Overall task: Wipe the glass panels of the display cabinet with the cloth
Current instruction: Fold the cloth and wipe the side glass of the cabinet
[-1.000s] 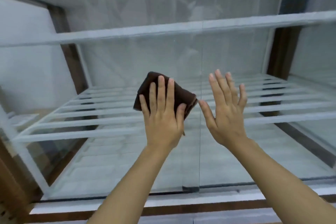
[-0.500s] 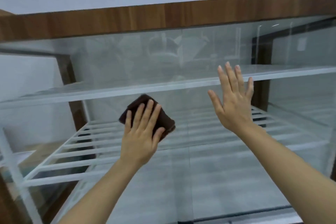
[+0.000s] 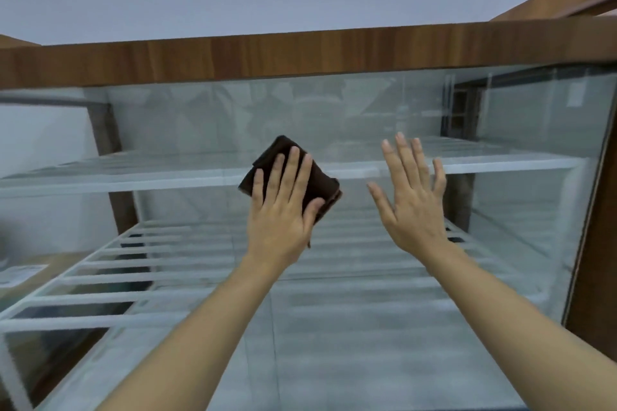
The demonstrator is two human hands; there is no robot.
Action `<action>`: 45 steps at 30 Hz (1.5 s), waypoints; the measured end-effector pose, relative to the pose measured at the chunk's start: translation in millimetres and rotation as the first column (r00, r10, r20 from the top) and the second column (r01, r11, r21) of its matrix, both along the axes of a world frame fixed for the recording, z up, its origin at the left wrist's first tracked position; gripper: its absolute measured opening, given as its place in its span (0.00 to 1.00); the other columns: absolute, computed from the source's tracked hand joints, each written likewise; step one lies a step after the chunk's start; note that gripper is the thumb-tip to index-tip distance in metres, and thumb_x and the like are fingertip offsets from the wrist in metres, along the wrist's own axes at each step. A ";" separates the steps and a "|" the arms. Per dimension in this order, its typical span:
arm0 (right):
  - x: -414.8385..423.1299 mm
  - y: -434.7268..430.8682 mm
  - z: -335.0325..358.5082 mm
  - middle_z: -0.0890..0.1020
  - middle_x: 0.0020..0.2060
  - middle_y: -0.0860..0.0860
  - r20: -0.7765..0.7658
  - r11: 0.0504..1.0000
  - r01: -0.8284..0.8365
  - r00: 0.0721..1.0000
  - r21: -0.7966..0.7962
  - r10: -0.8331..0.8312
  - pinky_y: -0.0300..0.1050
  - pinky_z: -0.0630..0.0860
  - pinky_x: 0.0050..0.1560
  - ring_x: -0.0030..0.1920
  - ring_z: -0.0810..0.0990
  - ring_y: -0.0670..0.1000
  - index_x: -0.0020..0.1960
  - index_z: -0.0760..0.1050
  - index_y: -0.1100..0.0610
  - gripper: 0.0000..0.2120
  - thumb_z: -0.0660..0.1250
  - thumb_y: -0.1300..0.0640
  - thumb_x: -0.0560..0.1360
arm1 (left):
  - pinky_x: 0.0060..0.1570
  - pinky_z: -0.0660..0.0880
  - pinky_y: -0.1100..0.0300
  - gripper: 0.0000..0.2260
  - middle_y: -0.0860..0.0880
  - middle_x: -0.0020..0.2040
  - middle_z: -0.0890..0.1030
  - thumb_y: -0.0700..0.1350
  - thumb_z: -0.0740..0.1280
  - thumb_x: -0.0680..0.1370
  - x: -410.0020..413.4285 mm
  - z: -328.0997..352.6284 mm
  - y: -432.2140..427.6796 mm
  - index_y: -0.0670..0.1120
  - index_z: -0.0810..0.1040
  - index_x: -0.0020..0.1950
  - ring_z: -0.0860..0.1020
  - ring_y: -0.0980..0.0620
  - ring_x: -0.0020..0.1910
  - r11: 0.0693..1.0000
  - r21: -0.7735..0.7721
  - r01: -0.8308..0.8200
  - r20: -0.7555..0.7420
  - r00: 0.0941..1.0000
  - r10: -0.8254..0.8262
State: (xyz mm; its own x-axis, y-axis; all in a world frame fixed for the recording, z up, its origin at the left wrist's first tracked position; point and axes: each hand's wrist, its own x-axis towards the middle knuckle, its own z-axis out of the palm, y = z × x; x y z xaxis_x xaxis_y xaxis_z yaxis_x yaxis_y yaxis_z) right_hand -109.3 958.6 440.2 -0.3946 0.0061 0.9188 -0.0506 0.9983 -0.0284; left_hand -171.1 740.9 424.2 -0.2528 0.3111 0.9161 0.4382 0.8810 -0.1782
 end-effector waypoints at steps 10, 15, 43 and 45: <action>38.6 151.3 29.6 0.47 0.81 0.47 0.090 0.996 0.086 0.992 0.025 -0.088 0.65 0.38 0.76 0.80 0.40 0.51 0.81 0.46 0.50 0.34 0.46 0.36 0.80 | 0.78 0.43 0.41 0.30 0.45 0.82 0.49 0.57 0.55 0.84 21.6 39.7 127.0 0.44 0.54 0.82 0.49 0.43 0.81 0.993 0.077 0.089 -0.007 0.996 -0.088; 33.7 157.3 28.2 0.40 0.80 0.46 0.128 0.998 0.052 0.990 0.044 -0.057 0.67 0.35 0.75 0.80 0.36 0.52 0.81 0.41 0.49 0.34 0.44 0.36 0.80 | 0.79 0.47 0.46 0.30 0.50 0.81 0.55 0.60 0.57 0.82 18.7 -7.7 102.8 0.52 0.56 0.81 0.53 0.49 0.81 0.973 -0.222 0.071 -0.073 0.993 -0.089; 73.9 273.7 4.8 0.61 0.78 0.56 -0.199 0.951 0.253 0.956 0.179 -0.217 0.61 0.48 0.79 0.79 0.55 0.56 0.79 0.57 0.58 0.32 0.56 0.42 0.81 | 0.78 0.48 0.45 0.28 0.49 0.82 0.55 0.61 0.54 0.84 43.5 13.2 227.0 0.51 0.56 0.81 0.51 0.48 0.81 0.908 -0.408 0.095 -0.138 0.977 -0.165; 71.9 274.5 3.7 0.62 0.77 0.56 -0.233 0.954 0.237 0.953 0.183 -0.193 0.62 0.50 0.78 0.79 0.56 0.57 0.78 0.58 0.59 0.31 0.56 0.42 0.82 | 0.78 0.46 0.44 0.28 0.48 0.82 0.56 0.60 0.55 0.84 46.0 57.8 240.2 0.49 0.57 0.81 0.52 0.47 0.81 0.962 -0.242 0.127 -0.131 0.978 -0.162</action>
